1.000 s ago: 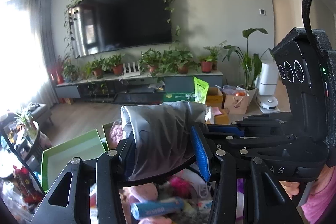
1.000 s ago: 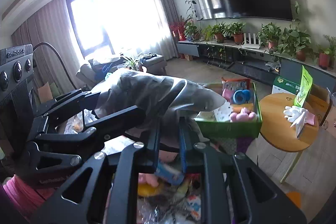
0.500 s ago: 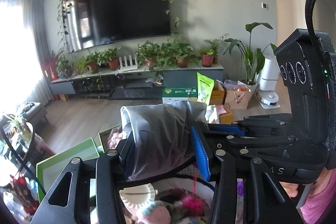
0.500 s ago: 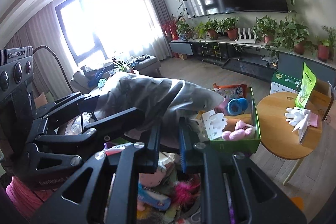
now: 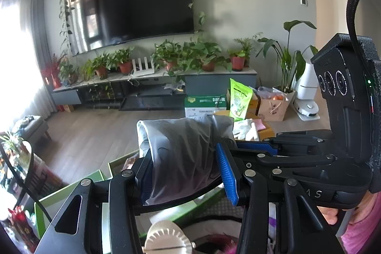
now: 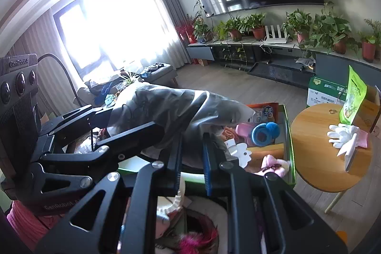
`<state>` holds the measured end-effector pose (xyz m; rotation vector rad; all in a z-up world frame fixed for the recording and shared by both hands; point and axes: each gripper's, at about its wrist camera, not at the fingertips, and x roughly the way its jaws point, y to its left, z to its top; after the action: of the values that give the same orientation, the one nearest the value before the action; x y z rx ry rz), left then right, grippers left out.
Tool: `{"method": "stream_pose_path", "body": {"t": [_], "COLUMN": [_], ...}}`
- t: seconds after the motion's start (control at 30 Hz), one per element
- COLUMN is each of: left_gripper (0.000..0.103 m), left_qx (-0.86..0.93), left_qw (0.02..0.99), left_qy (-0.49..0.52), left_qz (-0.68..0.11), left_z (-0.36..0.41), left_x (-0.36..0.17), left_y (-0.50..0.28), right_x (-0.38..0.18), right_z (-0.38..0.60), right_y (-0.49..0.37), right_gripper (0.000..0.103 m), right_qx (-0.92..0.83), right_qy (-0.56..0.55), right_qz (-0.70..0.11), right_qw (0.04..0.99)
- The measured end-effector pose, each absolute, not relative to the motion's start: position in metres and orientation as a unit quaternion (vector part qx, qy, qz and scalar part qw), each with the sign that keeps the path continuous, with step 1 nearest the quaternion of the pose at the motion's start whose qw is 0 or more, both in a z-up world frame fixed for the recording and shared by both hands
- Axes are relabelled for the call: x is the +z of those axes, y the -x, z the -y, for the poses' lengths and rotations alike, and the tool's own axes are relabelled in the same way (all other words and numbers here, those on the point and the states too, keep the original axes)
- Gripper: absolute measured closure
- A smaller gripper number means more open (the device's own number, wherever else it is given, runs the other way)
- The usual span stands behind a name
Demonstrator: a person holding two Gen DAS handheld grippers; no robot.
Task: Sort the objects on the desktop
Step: 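Lift the grey plastic bag with both grippers and carry it over the box, then lower the grey bag into the green box with both grippers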
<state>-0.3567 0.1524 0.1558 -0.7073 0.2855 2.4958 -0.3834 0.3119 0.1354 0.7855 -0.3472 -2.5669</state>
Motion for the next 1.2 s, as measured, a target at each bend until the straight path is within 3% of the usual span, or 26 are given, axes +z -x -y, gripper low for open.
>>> {"method": "stream_pose_path", "body": {"t": [1.2], "left_gripper": [0.056], "left_qx": [0.909], "left_qw": [0.28], "left_qy": [0.294], "left_qz": [-0.095], "left_z": [-0.14], "left_x": [0.105], "left_y": [0.457], "right_x": [0.09], "right_z": [-0.301], "right_y": [0.476], "right_gripper": [0.086], "right_qx": [-0.922], "right_qy": [-0.319], "right_qz": [0.128], "right_qw": [0.177]}}
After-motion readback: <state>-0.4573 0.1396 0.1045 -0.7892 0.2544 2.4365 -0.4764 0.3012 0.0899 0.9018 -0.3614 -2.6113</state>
